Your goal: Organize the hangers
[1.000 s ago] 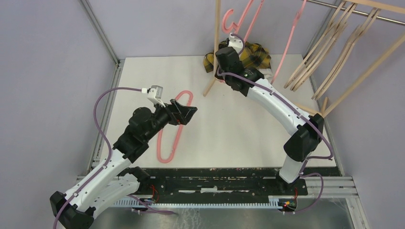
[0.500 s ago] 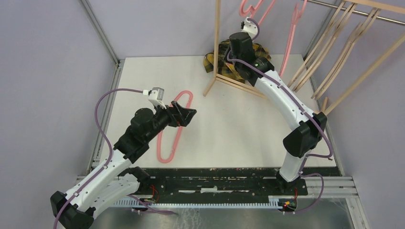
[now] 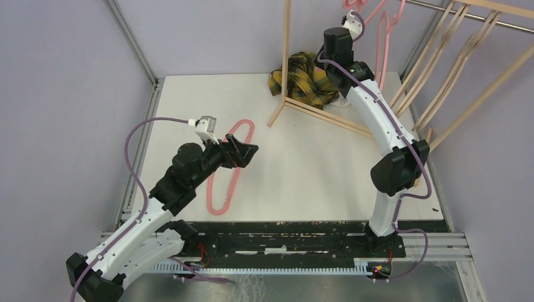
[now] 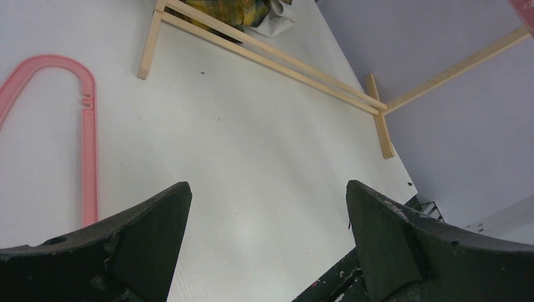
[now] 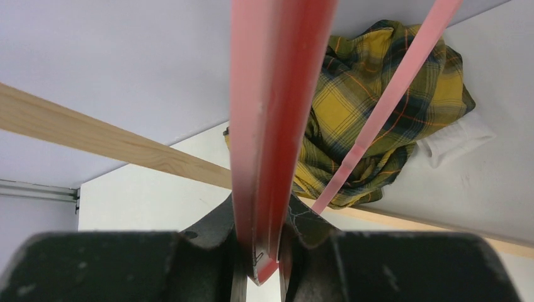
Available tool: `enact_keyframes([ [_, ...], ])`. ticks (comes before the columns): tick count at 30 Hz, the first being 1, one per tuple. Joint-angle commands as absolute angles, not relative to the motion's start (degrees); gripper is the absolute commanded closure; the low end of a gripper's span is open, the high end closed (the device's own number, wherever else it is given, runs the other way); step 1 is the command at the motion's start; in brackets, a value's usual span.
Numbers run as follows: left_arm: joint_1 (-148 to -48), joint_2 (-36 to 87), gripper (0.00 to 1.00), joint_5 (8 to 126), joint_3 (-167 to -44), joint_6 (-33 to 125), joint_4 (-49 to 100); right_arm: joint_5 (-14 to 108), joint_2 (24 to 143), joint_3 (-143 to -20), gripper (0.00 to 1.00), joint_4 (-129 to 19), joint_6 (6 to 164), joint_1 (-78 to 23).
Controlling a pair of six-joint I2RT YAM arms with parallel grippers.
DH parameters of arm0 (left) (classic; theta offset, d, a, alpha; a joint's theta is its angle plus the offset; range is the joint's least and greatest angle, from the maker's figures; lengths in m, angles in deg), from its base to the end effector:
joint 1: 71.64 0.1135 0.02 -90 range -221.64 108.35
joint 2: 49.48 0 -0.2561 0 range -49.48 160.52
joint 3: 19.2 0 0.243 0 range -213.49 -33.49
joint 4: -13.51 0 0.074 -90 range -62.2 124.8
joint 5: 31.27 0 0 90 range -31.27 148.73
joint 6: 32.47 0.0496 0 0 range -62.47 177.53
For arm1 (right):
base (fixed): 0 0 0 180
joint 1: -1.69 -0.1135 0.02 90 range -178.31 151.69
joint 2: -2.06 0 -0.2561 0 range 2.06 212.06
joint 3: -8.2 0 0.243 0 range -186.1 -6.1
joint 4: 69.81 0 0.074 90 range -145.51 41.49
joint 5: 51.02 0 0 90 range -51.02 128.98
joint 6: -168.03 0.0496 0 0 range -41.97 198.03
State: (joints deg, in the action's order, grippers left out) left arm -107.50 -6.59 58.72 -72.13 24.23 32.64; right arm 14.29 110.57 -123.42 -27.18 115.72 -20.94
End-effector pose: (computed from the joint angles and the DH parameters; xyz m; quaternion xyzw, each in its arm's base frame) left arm 0.1570 -0.1135 0.3106 0.0169 0.7607 -0.3682 0.5343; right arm 0.4114 0.1490 0.4119 0.2269 0.7748 0.1322 0.5751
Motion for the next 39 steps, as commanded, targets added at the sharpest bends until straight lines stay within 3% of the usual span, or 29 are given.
enact_keyframes([
  [1,-107.50,-7.31,0.01,57.67,-72.09,26.19,32.01,14.91,110.17,-126.77,0.99,-28.61,116.71,-18.89],
  [21,-107.50,-7.09,0.01,57.40,-69.30,25.06,30.98,18.82,99.55,-107.15,0.99,-30.98,120.78,-10.33],
  [22,-107.50,-7.07,0.01,57.37,-69.04,24.97,30.93,19.25,99.32,-107.02,0.96,-30.54,120.57,-10.15],
  [28,-107.51,-6.94,0.01,57.49,-68.05,24.23,29.88,21.32,94.55,-102.24,0.52,-31.07,119.87,-10.07],
  [30,-107.50,-6.88,0.01,57.47,-67.89,24.13,29.62,21.88,91.90,-100.20,0.42,-31.25,119.58,-10.08],
  [39,-107.53,-4.79,0.01,57.58,-66.81,24.07,27.54,25.62,75.10,-88.64,0.26,-29.54,116.42,-11.08],
])
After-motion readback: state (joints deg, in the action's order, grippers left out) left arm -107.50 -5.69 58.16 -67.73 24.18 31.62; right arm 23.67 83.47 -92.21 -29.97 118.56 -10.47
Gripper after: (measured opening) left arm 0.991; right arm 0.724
